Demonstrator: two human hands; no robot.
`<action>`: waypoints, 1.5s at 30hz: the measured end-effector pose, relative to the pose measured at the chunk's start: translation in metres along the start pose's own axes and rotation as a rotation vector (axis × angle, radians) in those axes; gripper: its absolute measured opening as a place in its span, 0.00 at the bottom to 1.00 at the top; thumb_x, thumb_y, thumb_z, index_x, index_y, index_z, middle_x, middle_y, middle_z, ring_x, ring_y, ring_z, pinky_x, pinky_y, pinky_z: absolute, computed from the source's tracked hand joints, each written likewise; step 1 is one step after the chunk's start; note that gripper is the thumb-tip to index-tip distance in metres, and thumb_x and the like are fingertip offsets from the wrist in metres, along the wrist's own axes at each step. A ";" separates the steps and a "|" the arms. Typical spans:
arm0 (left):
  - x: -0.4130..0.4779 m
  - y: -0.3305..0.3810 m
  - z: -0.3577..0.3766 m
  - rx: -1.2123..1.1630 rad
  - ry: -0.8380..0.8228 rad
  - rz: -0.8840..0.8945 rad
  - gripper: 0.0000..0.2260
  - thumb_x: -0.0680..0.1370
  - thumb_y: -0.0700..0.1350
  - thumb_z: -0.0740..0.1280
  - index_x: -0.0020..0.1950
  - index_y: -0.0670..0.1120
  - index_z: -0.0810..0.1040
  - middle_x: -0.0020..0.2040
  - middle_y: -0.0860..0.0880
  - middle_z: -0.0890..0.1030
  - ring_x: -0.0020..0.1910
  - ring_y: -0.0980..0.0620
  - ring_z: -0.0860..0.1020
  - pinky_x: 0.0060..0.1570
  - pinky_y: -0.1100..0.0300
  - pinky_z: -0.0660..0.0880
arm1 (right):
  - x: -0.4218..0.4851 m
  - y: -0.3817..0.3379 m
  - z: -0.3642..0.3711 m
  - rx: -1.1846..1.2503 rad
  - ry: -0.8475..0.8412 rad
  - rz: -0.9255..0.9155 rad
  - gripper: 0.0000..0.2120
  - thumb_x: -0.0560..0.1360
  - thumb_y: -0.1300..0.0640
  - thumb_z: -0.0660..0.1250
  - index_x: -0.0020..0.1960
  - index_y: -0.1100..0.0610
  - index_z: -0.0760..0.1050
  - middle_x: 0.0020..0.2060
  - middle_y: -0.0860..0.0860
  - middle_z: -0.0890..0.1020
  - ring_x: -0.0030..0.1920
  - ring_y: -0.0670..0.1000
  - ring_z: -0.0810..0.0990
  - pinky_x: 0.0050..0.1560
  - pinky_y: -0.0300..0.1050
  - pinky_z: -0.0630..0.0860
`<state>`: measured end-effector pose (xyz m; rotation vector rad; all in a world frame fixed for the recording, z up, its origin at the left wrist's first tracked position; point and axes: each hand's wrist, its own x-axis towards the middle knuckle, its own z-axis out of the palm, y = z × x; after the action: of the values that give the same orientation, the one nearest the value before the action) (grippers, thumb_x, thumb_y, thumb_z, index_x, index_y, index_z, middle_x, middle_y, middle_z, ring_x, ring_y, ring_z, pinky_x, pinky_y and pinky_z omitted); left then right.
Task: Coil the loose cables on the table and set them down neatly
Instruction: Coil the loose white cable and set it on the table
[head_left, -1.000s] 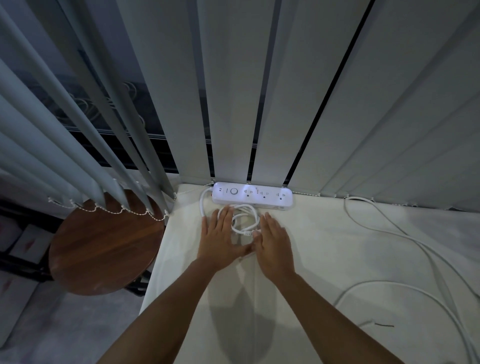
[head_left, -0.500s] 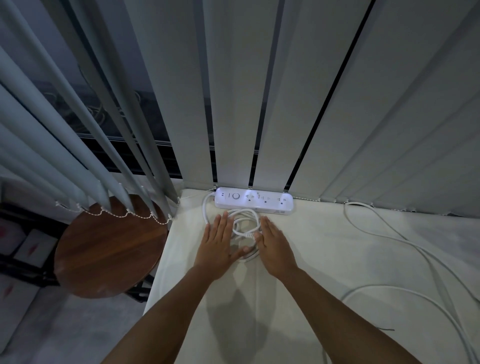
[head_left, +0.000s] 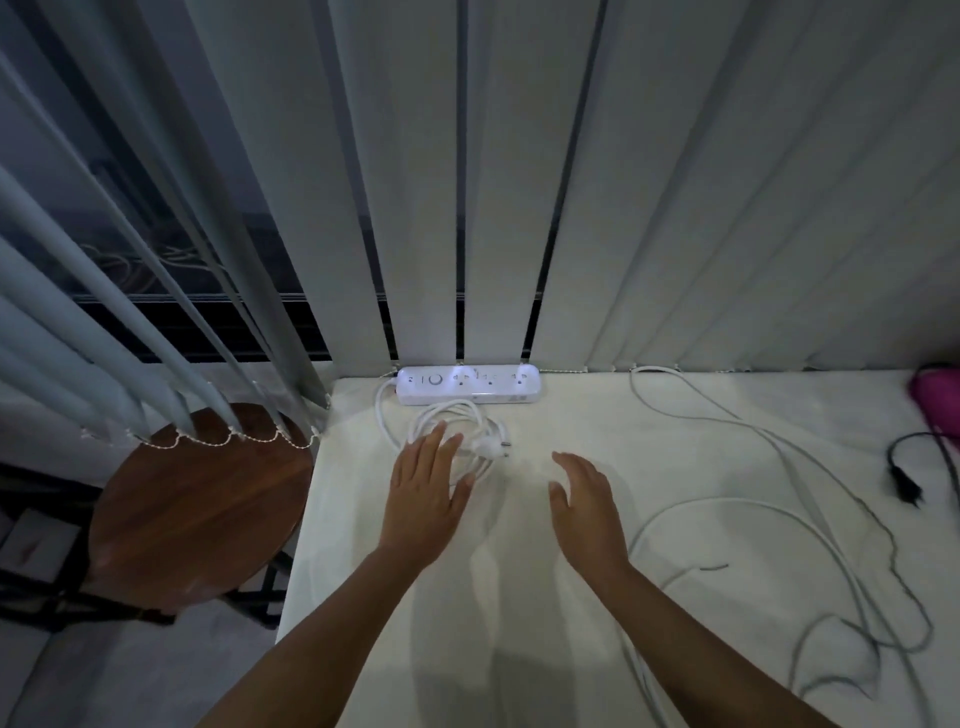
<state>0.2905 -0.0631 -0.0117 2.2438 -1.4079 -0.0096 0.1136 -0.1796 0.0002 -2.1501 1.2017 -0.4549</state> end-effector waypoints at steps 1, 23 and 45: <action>-0.005 0.008 0.003 -0.014 -0.004 0.032 0.20 0.79 0.52 0.59 0.69 0.47 0.69 0.72 0.46 0.69 0.69 0.45 0.68 0.69 0.49 0.65 | -0.017 0.009 -0.006 -0.003 0.022 0.023 0.16 0.76 0.63 0.63 0.64 0.57 0.74 0.62 0.53 0.77 0.63 0.55 0.72 0.64 0.45 0.67; -0.068 0.170 0.077 -0.023 -0.523 0.586 0.22 0.73 0.39 0.58 0.65 0.51 0.75 0.64 0.47 0.75 0.63 0.46 0.72 0.58 0.53 0.67 | -0.146 0.090 -0.068 0.253 -0.098 0.619 0.06 0.68 0.64 0.68 0.42 0.56 0.75 0.36 0.47 0.80 0.38 0.47 0.78 0.35 0.35 0.69; -0.035 0.311 0.017 -0.848 -0.513 -0.419 0.07 0.75 0.46 0.70 0.44 0.43 0.82 0.41 0.45 0.85 0.35 0.52 0.83 0.35 0.62 0.77 | -0.146 0.117 -0.234 0.099 0.100 0.268 0.19 0.77 0.44 0.62 0.38 0.57 0.80 0.33 0.49 0.83 0.35 0.51 0.81 0.41 0.48 0.79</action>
<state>0.0065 -0.1485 0.0905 1.7817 -0.8466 -1.1569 -0.1700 -0.1835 0.0974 -1.8674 1.4671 -0.4967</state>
